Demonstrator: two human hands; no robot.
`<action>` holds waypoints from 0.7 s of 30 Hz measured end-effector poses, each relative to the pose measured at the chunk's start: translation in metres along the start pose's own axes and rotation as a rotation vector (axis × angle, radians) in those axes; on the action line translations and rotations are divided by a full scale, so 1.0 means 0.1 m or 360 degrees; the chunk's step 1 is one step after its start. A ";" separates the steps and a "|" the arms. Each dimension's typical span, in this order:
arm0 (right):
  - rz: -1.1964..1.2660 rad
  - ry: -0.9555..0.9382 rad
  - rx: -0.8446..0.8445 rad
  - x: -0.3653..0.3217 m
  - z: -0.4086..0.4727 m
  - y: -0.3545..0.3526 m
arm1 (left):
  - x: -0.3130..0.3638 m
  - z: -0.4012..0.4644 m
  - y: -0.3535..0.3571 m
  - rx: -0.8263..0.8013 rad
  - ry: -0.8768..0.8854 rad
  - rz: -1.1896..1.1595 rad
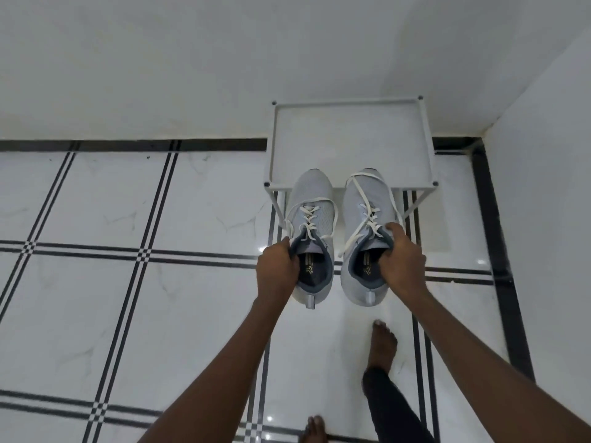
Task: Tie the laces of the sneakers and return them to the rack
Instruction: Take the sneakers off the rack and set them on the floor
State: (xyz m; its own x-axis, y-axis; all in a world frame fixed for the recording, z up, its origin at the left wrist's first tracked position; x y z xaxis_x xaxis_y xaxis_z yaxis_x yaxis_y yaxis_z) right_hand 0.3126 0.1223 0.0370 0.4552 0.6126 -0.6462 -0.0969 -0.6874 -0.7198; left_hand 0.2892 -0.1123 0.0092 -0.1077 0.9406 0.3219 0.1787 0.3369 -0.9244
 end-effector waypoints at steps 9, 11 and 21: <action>-0.0077 0.0160 -0.0217 1.33 -0.62 1.23 | -0.86 -0.74 1.46 -0.0204 -0.0079 -0.0027; -0.0120 0.0133 -0.0238 1.72 -0.61 1.63 | -1.05 -0.74 1.96 -0.0232 -0.0104 -0.0015; -0.0182 0.0081 -0.0239 3.20 -0.12 3.32 | -1.73 -0.38 4.09 -0.0230 -0.0150 0.0051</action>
State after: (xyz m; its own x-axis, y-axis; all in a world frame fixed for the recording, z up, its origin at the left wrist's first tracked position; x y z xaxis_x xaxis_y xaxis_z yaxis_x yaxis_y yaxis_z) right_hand 0.4365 0.0850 -0.4056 0.5003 0.6722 -0.5458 0.0895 -0.6671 -0.7395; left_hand 0.4179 -0.1359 -0.4171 -0.1893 0.9453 0.2658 0.3218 0.3154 -0.8927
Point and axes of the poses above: each hand's wrist, its own z-axis towards the middle knuckle, its own y-axis out of the palm, x = y × z, the point moved 3 cm from there along z, towards the middle knuckle, and after that the axes turned 10 degrees about z, right-handed, at the moved point
